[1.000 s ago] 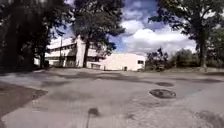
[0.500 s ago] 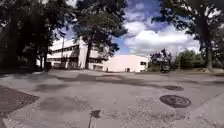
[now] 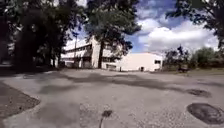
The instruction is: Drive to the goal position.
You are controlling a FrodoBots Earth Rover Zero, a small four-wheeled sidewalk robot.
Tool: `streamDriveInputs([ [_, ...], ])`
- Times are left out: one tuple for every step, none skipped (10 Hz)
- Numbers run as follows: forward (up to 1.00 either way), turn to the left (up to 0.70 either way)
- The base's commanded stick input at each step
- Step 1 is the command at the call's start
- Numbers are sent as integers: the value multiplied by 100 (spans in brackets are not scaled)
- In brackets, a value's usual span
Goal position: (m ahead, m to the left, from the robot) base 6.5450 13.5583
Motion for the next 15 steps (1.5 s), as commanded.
streamDriveInputs([
  [70,28],
  [70,28],
  [70,28],
  [70,28],
  [70,28],
  [70,28],
  [70,28],
  [70,28],
  [70,28],
  [70,28],
  [70,28],
  [70,28],
  [70,28],
  [70,28],
  [70,28],
])
